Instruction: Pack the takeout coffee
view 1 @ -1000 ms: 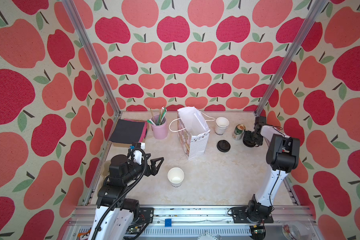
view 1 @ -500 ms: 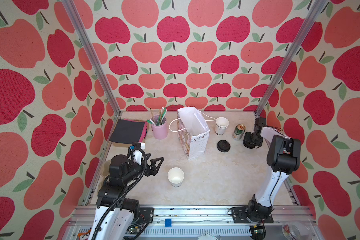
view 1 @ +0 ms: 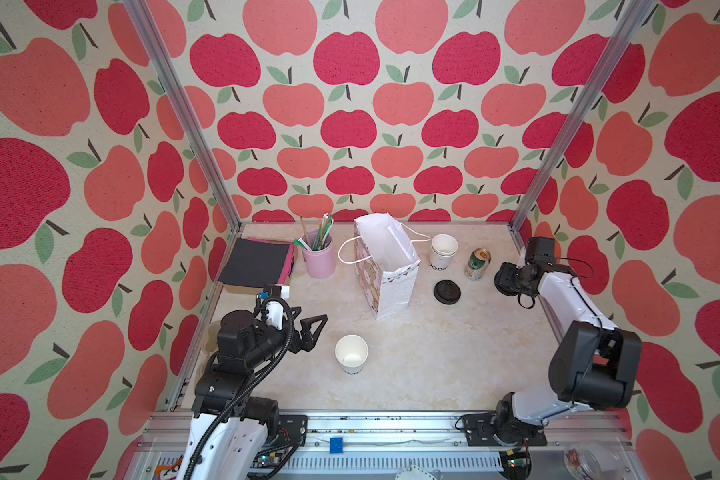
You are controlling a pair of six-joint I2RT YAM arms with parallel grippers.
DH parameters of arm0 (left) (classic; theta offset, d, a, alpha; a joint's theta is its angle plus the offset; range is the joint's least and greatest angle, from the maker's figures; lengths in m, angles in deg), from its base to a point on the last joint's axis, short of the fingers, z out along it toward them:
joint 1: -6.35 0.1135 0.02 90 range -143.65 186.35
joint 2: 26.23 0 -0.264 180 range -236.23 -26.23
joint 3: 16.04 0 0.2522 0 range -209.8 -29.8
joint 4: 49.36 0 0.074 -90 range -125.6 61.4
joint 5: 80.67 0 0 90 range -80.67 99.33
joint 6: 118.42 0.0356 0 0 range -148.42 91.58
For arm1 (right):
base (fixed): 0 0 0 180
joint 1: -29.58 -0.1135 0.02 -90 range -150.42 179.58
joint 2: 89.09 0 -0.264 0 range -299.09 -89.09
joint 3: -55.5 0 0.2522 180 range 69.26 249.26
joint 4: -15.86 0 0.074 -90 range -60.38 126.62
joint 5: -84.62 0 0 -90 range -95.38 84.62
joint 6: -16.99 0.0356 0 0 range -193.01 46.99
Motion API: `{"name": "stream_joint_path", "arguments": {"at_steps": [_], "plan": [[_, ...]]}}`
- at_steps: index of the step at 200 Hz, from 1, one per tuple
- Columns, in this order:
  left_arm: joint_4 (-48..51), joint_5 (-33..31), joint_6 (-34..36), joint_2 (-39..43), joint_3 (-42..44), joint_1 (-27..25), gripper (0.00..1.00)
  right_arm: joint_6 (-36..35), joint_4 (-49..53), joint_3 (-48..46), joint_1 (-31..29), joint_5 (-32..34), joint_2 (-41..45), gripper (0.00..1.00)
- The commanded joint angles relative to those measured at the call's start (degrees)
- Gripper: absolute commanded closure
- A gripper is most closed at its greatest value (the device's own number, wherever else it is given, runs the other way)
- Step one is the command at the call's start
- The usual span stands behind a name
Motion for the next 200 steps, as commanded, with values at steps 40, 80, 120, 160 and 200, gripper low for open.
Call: {"name": "stream_joint_path", "arguments": {"at_steps": [40,80,120,160,200], "plan": [[-1.28,1.25,0.23,0.77,0.67,0.42,0.01,1.73,5.85,-1.94,-7.05,-6.99,15.83,0.35],[-1.26,1.21,0.29,0.81,0.63,0.39,0.01,3.0,7.3,-1.67,-14.99,-12.6,21.77,0.35],[-1.25,1.16,0.28,0.83,0.67,0.43,0.01,3.27,7.25,-1.43,-25.09,-17.07,22.4,0.35],[-1.22,1.07,0.28,0.91,0.67,0.48,0.01,-0.12,8.38,0.27,-37.76,-15.76,20.61,0.35],[-1.22,0.91,0.28,0.91,0.66,0.51,0.01,-1.37,7.96,2.2,-50.25,-13.56,17.32,0.34]]}}
